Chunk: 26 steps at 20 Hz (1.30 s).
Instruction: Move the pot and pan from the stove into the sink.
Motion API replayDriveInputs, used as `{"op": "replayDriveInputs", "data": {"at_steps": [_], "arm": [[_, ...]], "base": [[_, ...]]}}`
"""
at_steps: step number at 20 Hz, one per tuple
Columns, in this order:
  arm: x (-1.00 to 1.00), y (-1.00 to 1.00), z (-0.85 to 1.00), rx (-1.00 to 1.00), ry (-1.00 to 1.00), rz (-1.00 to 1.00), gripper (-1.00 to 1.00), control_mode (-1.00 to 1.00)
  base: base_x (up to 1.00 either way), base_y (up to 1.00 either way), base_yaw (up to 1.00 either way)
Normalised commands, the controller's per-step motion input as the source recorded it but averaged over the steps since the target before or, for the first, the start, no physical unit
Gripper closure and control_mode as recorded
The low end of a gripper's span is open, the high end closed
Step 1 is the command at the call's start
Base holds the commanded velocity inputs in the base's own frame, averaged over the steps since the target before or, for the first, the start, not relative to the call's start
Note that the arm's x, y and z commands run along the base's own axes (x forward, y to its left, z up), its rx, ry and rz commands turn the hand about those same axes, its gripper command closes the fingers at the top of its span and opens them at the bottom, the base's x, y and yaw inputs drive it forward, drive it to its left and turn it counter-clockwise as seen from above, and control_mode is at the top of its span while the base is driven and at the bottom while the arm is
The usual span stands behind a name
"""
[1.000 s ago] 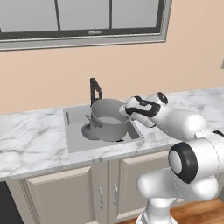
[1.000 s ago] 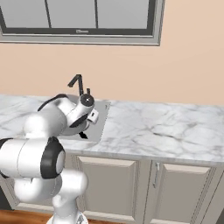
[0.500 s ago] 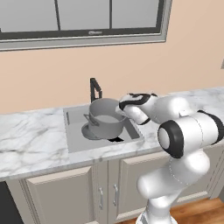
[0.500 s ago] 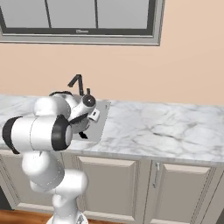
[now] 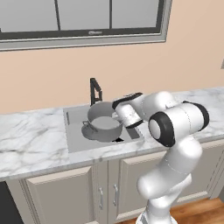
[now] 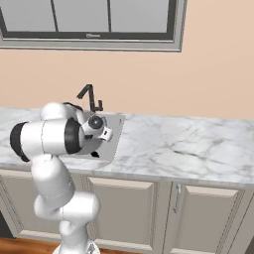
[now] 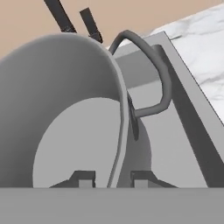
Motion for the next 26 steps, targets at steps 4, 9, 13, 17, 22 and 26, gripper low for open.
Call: {"op": "replayDriveInputs", "data": {"at_steps": [4,9,13,17,22,26], "arm": [[0.16,0.09,-0.38,-0.07,-0.07,0.00,1.00,-1.00],[0.20,0.03,-0.29,-0.01,-0.08,0.00,1.00,-1.00],[-0.01,0.03,-0.23,-0.04,-0.01,0.00,1.00,-1.00],[-0.10,0.05,-0.48,-0.14,0.00,0.03,1.00,-1.00],[0.02,0.00,0.05,0.00,0.00,0.00,-1.00,-1.00],[0.00,0.00,0.89,0.02,0.00,0.00,-1.00,-1.00]], "base": [[0.00,0.00,0.00],[0.00,0.00,0.00],[0.00,0.00,0.00],[0.00,0.00,0.00],[0.00,0.00,0.00],[0.00,0.00,0.00]]}}
